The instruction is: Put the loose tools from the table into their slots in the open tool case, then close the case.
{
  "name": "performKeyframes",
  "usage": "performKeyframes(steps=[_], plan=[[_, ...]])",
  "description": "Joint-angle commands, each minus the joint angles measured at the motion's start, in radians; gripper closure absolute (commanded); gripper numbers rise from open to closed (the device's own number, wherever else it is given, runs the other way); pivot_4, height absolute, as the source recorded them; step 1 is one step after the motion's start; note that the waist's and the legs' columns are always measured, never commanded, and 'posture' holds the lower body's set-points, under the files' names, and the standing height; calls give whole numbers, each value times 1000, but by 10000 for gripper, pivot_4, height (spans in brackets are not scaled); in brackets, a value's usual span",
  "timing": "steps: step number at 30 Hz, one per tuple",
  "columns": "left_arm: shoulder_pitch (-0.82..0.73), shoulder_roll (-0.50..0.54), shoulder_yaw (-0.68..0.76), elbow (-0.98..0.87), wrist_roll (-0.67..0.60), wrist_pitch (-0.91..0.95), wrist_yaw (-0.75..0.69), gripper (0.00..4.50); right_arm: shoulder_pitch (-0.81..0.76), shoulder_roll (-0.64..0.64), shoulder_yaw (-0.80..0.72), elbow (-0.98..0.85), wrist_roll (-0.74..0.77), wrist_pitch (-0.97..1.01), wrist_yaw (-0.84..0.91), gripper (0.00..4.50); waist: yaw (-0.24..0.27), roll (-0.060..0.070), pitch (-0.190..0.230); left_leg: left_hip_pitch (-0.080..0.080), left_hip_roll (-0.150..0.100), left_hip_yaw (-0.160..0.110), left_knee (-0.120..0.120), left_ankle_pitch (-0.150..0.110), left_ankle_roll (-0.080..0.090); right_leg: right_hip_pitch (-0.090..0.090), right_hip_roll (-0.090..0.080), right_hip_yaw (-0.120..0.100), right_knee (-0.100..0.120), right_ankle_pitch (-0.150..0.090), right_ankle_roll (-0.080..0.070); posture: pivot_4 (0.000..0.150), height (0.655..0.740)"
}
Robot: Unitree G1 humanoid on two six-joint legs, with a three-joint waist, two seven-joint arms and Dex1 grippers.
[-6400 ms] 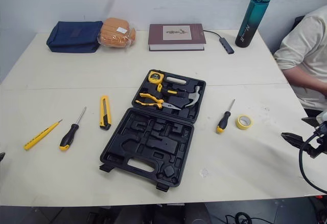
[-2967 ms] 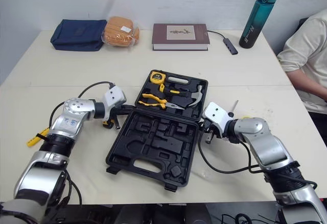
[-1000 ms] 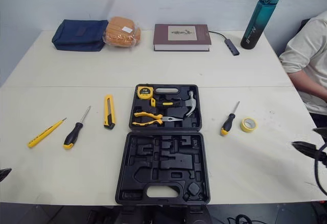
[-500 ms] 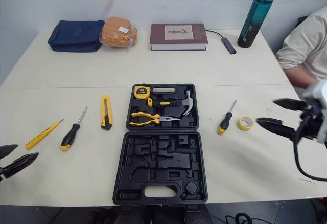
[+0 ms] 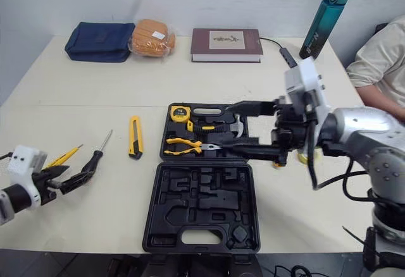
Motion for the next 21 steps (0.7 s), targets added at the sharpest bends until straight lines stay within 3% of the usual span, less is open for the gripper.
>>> performKeyframes(steps=[1, 7, 11, 17, 21], plan=[[-9, 11, -85, -14, 40, -14, 14, 169, -35, 26, 28, -29, -5, -38, 9, 311, -3, 0, 0, 0, 0, 0, 1, 0, 0, 0, 0, 0, 0, 0, 0, 1500, 7400], [-12, -18, -160, -11, 84, -1, 66, 169, -43, 61, 85, -22, -56, -84, 16, 311, -1, 0, 0, 1, 0, 1, 1, 2, 0, 0, 0, 1, 1, 0, 0, 1500, 7400], [6, -23, -136, -10, 68, 28, 73, 11718, -45, 81, 116, -15, -102, -121, 21, 0, -1, 0, 0, 2, 0, 1, 1, 2, 0, 0, 0, 1, 2, 0, 0, 1500, 7400], [13, -37, -114, 6, 59, 18, 68, 36338, -52, 87, 123, 0, -123, -139, 38, 0, -2, 0, 0, 1, 0, 1, 1, 2, 0, 0, 0, 1, 1, 0, 0, 1500, 7400], [44, -7, -91, -39, 70, -22, 41, 36699, -49, 90, 125, 6, -137, -152, 52, 0, -4, 0, 0, 1, 0, 1, 1, 2, 0, 0, 0, 1, 1, 0, 0, 1500, 7400]])
